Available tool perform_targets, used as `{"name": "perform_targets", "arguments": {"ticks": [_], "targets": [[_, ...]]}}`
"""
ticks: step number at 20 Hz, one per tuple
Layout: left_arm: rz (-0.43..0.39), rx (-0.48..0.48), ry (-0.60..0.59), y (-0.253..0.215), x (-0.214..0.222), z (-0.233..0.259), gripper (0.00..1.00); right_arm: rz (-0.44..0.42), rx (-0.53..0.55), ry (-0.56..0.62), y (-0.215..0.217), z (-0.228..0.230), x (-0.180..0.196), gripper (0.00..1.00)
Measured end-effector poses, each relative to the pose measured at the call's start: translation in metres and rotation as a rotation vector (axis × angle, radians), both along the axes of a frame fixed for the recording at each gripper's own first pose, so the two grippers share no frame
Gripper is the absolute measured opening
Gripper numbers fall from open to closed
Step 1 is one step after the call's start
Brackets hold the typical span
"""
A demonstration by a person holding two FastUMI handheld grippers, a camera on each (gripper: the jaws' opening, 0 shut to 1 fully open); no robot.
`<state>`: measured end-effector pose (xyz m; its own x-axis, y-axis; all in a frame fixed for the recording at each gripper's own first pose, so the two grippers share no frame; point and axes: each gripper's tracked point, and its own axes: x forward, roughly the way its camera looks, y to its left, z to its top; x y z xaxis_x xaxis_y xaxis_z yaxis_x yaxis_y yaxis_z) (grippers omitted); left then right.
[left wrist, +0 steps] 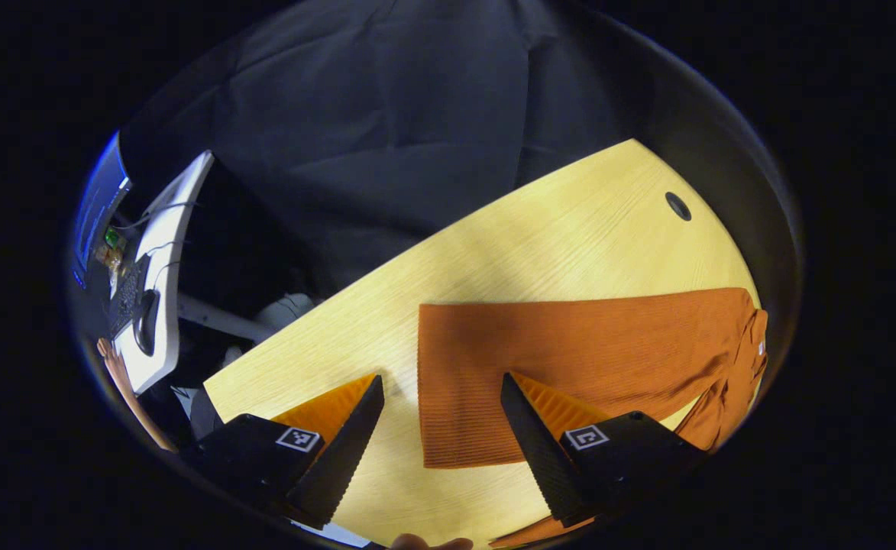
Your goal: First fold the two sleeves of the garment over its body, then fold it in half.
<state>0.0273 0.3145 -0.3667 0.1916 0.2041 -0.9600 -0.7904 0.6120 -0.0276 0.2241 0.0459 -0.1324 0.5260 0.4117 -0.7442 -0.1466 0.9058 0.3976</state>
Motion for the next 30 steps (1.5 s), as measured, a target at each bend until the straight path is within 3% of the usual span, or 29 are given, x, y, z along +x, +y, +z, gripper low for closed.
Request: {"name": "perform_targets", "arguments": {"ticks": [1, 3, 4, 5, 8, 9, 12, 14, 17, 18, 19, 20, 23, 24, 25, 28, 30], "targets": [[0.006, -0.04, 0.01, 0.0, -0.001, 0.003, 1.0, -0.008, 0.007, 0.01, -0.006, -0.003, -0.002, 0.94], [0.023, -0.112, 0.036, 0.0, 0.001, 0.001, 0.99, -0.026, 0.035, 0.027, -0.016, -0.008, -0.008, 0.98], [0.009, -0.146, 0.061, 0.002, 0.002, -0.002, 0.92, -0.033, 0.051, 0.032, -0.019, -0.01, -0.011, 0.98], [-0.009, -0.191, 0.1, 0.003, 0.001, -0.002, 0.98, -0.037, 0.065, 0.034, -0.023, -0.013, -0.014, 0.98], [-0.007, -0.293, 0.168, 0.001, 0.004, -0.004, 0.97, -0.034, 0.068, 0.055, -0.037, -0.03, -0.032, 0.97], [0.0, -0.309, 0.18, 0.002, 0.005, -0.004, 0.98, -0.037, 0.062, 0.063, -0.04, -0.037, -0.038, 0.94], [-0.015, -0.306, 0.19, 0.0, 0.007, -0.004, 0.97, -0.052, 0.046, 0.087, -0.059, -0.055, -0.061, 0.97], [-0.029, -0.307, 0.178, -0.006, 0.014, -0.004, 0.8, -0.057, 0.043, 0.115, -0.065, -0.065, -0.078, 0.93], [-0.015, -0.323, 0.166, -0.014, 0.025, 0.0, 0.46, -0.051, 0.061, 0.143, -0.068, -0.07, -0.099, 0.93], [-0.014, -0.334, 0.153, -0.018, 0.029, 0.001, 0.34, -0.054, 0.057, 0.15, -0.073, -0.073, -0.106, 0.97], [-0.016, -0.333, 0.153, -0.019, 0.031, 0.0, 0.37, -0.057, 0.051, 0.158, -0.077, -0.075, -0.113, 0.97], [-0.033, -0.33, 0.168, -0.021, 0.03, 0.001, 0.13, -0.056, 0.042, 0.168, -0.08, -0.077, -0.122, 0.97], [-0.082, -0.326, 0.164, -0.028, 0.032, 0.005, 0.05, -0.062, 0.028, 0.183, -0.088, -0.084, -0.141, 0.97], [-0.09, -0.333, 0.136, -0.033, 0.038, 0.008, 0.03, -0.06, 0.033, 0.193, -0.088, -0.087, -0.148, 0.93], [-0.1, -0.35, 0.11, -0.04, 0.045, 0.015, 0.03, -0.055, 0.041, 0.201, -0.087, -0.089, -0.154, 0.97], [-0.18, -0.313, 0.07, -0.048, 0.071, 0.05, 0.03, -0.04, 0.047, 0.223, -0.091, -0.1, -0.166, 0.93], [-0.214, -0.285, 0.028, -0.061, 0.095, 0.08, 0.03, -0.041, 0.067, 0.224, -0.092, -0.101, -0.164, 0.97]]}}
